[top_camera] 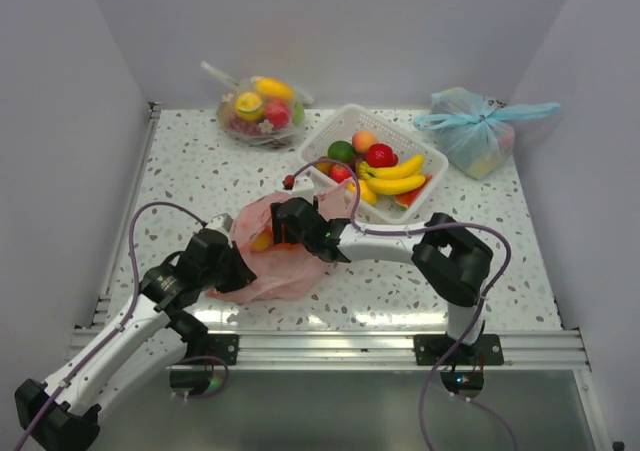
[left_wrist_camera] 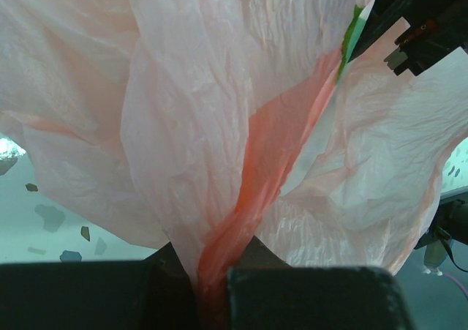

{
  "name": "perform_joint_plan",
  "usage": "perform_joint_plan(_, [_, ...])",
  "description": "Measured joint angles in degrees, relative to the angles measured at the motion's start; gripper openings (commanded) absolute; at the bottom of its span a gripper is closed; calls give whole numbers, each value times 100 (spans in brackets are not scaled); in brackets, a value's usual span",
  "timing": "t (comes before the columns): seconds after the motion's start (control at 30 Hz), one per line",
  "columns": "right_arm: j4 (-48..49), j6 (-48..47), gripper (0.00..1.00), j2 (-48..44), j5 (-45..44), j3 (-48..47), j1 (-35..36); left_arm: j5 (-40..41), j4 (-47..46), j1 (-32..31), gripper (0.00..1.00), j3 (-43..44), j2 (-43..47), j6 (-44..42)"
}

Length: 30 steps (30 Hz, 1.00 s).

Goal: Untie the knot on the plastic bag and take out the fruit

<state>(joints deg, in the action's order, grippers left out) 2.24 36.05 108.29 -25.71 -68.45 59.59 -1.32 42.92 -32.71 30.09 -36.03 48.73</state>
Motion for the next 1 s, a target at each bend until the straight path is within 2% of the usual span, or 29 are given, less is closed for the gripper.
perform_joint_plan(0.03, [48,-26,60,0,63,0,-2,0,0,0,2,0,0,0])
perform_joint_plan(0.07, [92,-63,49,-2,144,0,-9,2,0,0,3,0,0,2])
perform_joint_plan(0.2, [284,-229,31,-76,439,133,-11,7,0,0,3,-2,-39,2])
perform_joint_plan(0.3, [297,-391,20,-293,754,345,-11,28,0,0,3,0,-70,7])
perform_joint_plan(0.43, [234,-645,11,-688,1182,540,-9,98,0,0,3,0,-127,13])
perform_joint_plan(0.77, [-50,-1318,5,-1781,2470,516,-9,232,2,0,3,2,-212,17])
perform_joint_plan(1.0, [-769,-1788,5,-2264,3241,-251,-129,289,4,0,3,2,-243,17])
